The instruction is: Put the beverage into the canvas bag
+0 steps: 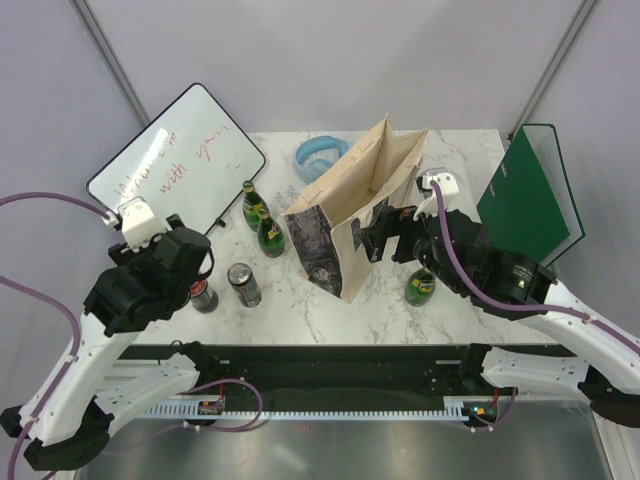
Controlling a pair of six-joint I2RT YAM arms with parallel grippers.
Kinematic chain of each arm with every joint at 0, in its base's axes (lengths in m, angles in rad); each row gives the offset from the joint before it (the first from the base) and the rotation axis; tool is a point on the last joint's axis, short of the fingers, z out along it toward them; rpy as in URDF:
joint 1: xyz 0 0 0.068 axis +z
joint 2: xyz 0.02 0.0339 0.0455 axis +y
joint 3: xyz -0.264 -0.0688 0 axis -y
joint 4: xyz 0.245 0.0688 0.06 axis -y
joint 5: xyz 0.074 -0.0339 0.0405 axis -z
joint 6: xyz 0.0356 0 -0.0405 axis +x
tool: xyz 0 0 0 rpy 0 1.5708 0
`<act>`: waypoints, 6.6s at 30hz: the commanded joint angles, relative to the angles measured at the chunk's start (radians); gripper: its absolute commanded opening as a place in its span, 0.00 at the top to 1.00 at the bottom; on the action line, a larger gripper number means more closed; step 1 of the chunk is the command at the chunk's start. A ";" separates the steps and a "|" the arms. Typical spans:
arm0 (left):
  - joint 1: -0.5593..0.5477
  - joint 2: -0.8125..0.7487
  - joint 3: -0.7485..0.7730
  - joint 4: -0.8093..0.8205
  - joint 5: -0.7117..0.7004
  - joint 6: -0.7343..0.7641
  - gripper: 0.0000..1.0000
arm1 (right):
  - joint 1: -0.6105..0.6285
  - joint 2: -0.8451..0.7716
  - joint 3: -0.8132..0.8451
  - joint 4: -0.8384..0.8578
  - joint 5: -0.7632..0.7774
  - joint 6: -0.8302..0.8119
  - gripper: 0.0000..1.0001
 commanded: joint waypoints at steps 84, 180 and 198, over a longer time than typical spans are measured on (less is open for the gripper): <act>0.162 0.068 -0.063 0.424 0.182 0.451 0.98 | 0.004 -0.097 -0.099 0.057 0.064 -0.041 0.02; -0.135 0.858 0.502 1.528 0.901 0.810 0.98 | -0.482 0.206 -0.135 0.307 -0.160 0.218 1.00; -0.138 0.956 0.439 1.737 0.913 0.809 0.98 | -0.482 0.129 -0.202 0.367 -0.291 0.189 1.00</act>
